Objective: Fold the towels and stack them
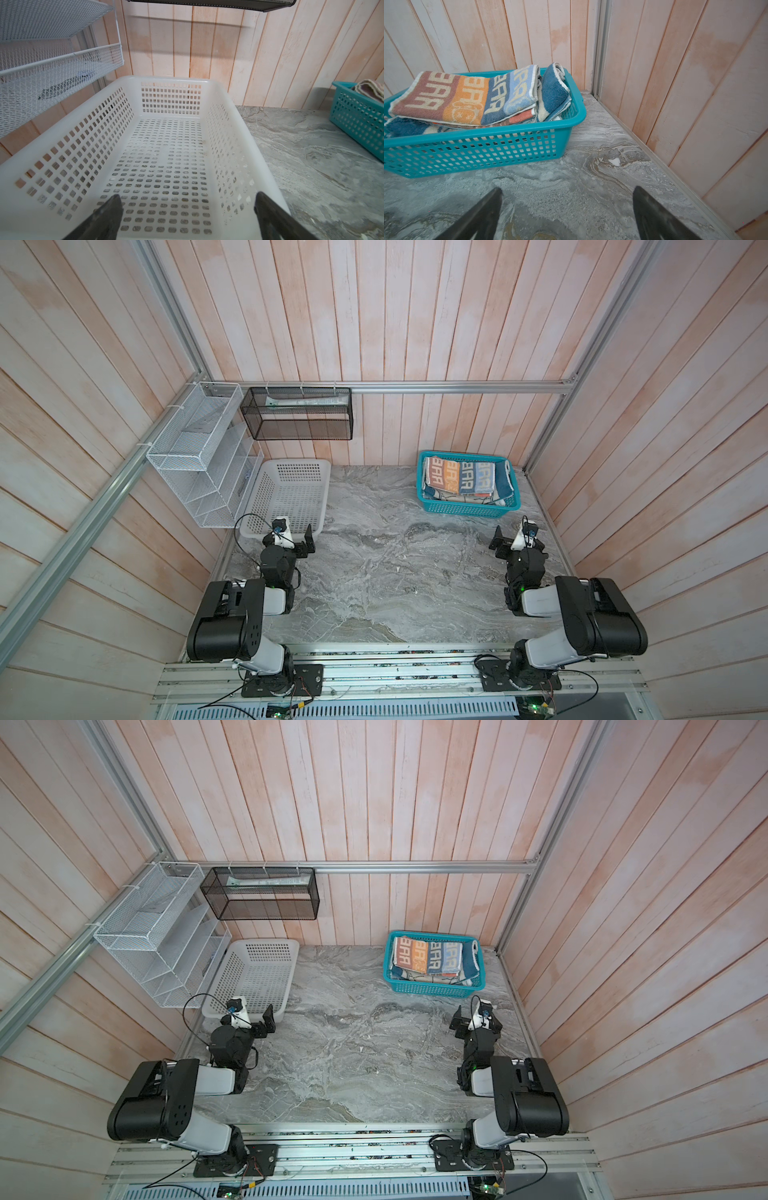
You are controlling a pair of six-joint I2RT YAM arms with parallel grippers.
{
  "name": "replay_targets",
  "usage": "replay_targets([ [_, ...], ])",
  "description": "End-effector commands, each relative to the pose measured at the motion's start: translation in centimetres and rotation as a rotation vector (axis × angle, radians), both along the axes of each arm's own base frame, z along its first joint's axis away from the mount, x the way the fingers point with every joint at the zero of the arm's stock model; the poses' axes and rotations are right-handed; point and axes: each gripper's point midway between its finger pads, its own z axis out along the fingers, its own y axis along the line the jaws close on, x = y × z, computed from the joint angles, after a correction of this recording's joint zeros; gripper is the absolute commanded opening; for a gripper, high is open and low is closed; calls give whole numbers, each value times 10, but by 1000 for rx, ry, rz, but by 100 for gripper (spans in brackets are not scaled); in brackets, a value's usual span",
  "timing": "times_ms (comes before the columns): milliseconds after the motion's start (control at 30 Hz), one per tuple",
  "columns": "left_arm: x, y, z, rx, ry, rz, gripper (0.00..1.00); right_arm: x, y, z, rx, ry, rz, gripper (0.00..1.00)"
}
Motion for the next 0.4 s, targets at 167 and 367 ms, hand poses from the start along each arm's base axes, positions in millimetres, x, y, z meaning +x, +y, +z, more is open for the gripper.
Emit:
replay_targets([
  [167, 3, -6, -9, 10, 39, -19, 100, 0, -2, -4, 10, 14, -17, 98],
  [367, 3, -5, -10, 15, 42, -4, 100, 0, -2, -4, 10, 14, -17, 98],
])
